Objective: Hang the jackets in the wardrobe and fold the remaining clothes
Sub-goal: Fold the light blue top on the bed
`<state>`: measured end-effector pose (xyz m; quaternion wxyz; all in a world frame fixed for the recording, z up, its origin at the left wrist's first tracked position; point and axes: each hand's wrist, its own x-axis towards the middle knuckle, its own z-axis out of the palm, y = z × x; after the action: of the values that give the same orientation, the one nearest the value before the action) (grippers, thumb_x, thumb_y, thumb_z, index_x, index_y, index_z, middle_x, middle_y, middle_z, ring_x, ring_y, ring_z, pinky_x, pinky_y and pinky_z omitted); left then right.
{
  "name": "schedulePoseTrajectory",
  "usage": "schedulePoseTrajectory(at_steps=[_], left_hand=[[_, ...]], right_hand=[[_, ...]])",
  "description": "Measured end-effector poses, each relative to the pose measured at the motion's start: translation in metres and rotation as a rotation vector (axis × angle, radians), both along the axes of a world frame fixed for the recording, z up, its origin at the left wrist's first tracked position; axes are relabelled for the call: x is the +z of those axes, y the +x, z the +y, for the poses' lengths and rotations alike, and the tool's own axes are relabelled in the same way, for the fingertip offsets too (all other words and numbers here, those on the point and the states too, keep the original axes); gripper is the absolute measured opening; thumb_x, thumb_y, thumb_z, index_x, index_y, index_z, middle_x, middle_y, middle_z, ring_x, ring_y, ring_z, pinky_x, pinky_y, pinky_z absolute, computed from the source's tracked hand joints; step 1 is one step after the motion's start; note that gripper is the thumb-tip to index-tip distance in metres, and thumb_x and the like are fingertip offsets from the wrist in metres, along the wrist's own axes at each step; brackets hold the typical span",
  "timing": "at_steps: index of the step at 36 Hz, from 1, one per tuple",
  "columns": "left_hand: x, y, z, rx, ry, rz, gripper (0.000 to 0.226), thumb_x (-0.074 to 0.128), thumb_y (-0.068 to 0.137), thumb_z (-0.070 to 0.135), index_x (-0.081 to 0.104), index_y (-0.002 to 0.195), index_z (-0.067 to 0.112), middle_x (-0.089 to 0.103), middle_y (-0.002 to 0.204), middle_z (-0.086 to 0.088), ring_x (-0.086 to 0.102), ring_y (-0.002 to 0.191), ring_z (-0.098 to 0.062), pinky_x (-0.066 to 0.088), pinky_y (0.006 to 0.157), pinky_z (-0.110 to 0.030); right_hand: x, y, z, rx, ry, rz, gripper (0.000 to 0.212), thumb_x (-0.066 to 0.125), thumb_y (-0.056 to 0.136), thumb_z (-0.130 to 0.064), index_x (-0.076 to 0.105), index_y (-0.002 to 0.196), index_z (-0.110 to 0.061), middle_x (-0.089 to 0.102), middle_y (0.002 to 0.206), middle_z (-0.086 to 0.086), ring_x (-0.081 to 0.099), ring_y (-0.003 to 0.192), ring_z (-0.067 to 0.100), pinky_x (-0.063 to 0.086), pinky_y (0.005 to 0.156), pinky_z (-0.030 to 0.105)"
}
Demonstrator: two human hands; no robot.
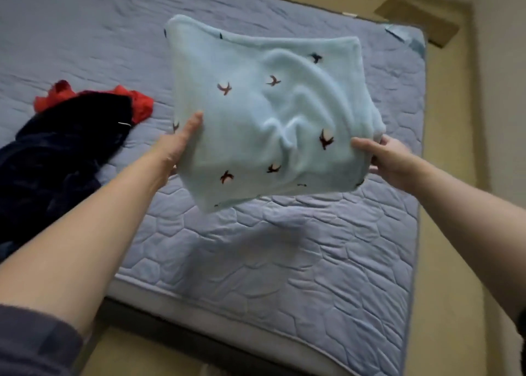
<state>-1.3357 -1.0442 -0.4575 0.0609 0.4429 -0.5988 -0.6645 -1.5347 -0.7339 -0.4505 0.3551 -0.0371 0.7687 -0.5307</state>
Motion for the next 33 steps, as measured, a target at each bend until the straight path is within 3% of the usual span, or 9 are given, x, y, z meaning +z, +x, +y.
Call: schedulePoseTrajectory(at_steps=[3, 7, 11, 13, 17, 20, 22, 25, 33], left_hand=[[-0.049, 0.022, 0.012, -0.016, -0.059, -0.147, 0.059, 0.068, 0.079, 0.052, 0.061, 0.121, 0.012, 0.064, 0.121, -0.01, 0.062, 0.105, -0.02, 0.047, 0.096, -0.034], [-0.13, 0.094, 0.059, -0.128, -0.072, -0.46, 0.061, 0.065, 0.083, 0.05, 0.061, 0.122, 0.004, 0.062, 0.122, -0.016, 0.059, 0.102, -0.021, 0.041, 0.084, -0.029], [-0.203, 0.181, 0.118, -0.261, 0.054, -0.699, 0.051, 0.062, 0.088, 0.046, 0.064, 0.118, 0.005, 0.063, 0.122, -0.017, 0.057, 0.1, -0.022, 0.039, 0.082, -0.029], [-0.221, 0.204, 0.133, -0.237, 0.084, -0.734, 0.062, 0.068, 0.081, 0.052, 0.062, 0.12, 0.004, 0.061, 0.124, -0.019, 0.057, 0.111, -0.03, 0.042, 0.087, -0.033], [-0.22, 0.201, 0.129, -0.234, 0.106, -0.63, 0.057, 0.073, 0.068, 0.061, 0.064, 0.107, 0.02, 0.066, 0.117, -0.011, 0.063, 0.096, -0.022, 0.048, 0.082, -0.031], [-0.21, 0.178, 0.115, -0.269, 0.139, -0.521, 0.081, 0.066, 0.047, 0.077, 0.066, 0.106, 0.022, 0.069, 0.108, -0.005, 0.066, 0.095, -0.019, 0.051, 0.089, -0.036], [-0.209, 0.161, 0.108, -0.266, 0.075, -0.496, 0.087, 0.061, 0.046, 0.079, 0.066, 0.109, 0.02, 0.07, 0.107, -0.004, 0.066, 0.097, -0.021, 0.051, 0.093, -0.038], [-0.217, 0.141, 0.109, -0.2, -0.026, -0.467, 0.061, 0.066, 0.073, 0.064, 0.064, 0.115, 0.02, 0.068, 0.114, -0.004, 0.063, 0.099, -0.019, 0.048, 0.091, -0.032], [-0.215, 0.162, 0.114, -0.005, 0.04, -0.168, 0.004, 0.068, 0.086, 0.022, 0.068, 0.089, 0.021, 0.073, 0.087, 0.007, 0.067, 0.077, -0.005, 0.053, 0.065, -0.021]], right_hand=[[-0.043, 0.032, 0.031, 0.048, 0.137, -0.012, 0.015, 0.071, 0.082, -0.021, 0.064, 0.095, -0.024, 0.069, 0.106, -0.004, 0.062, 0.109, 0.018, 0.044, 0.103, 0.045], [-0.118, 0.106, 0.095, 0.107, 0.292, -0.191, 0.028, 0.072, 0.081, -0.015, 0.067, 0.109, -0.012, 0.071, 0.103, 0.0, 0.069, 0.085, 0.005, 0.055, 0.07, 0.02], [-0.187, 0.189, 0.161, 0.354, 0.532, -0.392, 0.036, 0.072, 0.083, -0.015, 0.064, 0.118, -0.007, 0.068, 0.114, 0.008, 0.065, 0.102, 0.019, 0.052, 0.093, 0.034], [-0.203, 0.214, 0.174, 0.433, 0.555, -0.457, 0.04, 0.072, 0.083, -0.016, 0.061, 0.122, -0.013, 0.065, 0.115, -0.002, 0.063, 0.097, 0.008, 0.051, 0.085, 0.019], [-0.211, 0.213, 0.163, 0.457, 0.51, -0.589, 0.06, 0.077, 0.077, -0.028, 0.048, 0.129, -0.027, 0.058, 0.116, -0.016, 0.055, 0.086, -0.011, 0.043, 0.065, 0.002], [-0.213, 0.191, 0.142, 0.458, 0.651, -0.662, 0.072, 0.069, 0.064, -0.068, 0.039, 0.123, -0.039, 0.052, 0.118, -0.014, 0.056, 0.099, 0.01, 0.041, 0.091, 0.031], [-0.222, 0.174, 0.131, 0.395, 0.738, -0.582, 0.074, 0.063, 0.067, -0.073, 0.043, 0.125, -0.032, 0.054, 0.121, -0.004, 0.056, 0.1, 0.019, 0.046, 0.082, 0.034], [-0.236, 0.16, 0.108, 0.214, 0.599, -0.478, 0.052, 0.069, 0.078, -0.053, 0.058, 0.118, -0.021, 0.064, 0.099, -0.006, 0.062, 0.084, 0.013, 0.048, 0.06, 0.025], [-0.243, 0.208, 0.107, -0.104, 0.278, -0.078, 0.031, 0.059, 0.09, -0.01, 0.055, 0.119, -0.023, 0.064, 0.109, -0.006, 0.058, 0.091, 0.002, 0.044, 0.071, 0.02]])
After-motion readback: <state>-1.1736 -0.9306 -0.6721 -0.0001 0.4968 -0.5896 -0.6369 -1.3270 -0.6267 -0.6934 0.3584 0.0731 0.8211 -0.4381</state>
